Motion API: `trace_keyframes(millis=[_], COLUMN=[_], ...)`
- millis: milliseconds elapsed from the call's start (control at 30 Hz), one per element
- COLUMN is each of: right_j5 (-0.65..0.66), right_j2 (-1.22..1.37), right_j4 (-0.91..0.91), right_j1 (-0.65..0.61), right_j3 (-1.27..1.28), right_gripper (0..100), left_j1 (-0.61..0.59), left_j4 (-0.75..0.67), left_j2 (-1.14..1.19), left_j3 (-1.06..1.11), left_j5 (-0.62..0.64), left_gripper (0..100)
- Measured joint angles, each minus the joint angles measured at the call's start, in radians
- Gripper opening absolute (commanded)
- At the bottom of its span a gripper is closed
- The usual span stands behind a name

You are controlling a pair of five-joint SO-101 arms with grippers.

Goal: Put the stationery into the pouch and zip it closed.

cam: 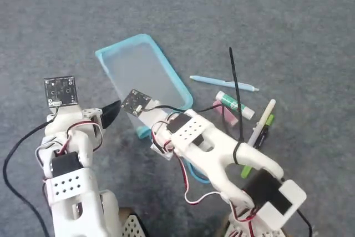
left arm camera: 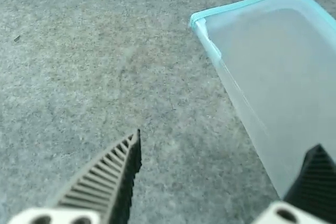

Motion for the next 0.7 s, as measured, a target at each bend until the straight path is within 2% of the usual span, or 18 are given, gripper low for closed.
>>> trace_keyframes(millis=[100,267,333,500,700], right_j5=[0.0,-0.002,-0.002,0.0,-0.003], right_j2=[0.002,0.002,0.011,0.021,0.021], right_j4=[0.006,0.012,0.015,0.069,0.104], right_j1=[0.0,0.0,0.0,0.008,0.002], right_j3=[-0.005,-0.005,-0.003,-0.003,-0.005], right_gripper=[21.6,5.0,2.0,4.1,16.4], left_j1=[0.023,0.021,0.02,0.023,0.023], left_j4=[0.0,0.0,0.0,0.0,0.0], left_j2=[0.0,0.0,0.0,0.0,0.0], left_j3=[0.0,0.0,0.0,0.0,0.0], left_j5=[0.0,0.0,0.0,0.0,0.0], left_gripper=[44,44,44,44,44])
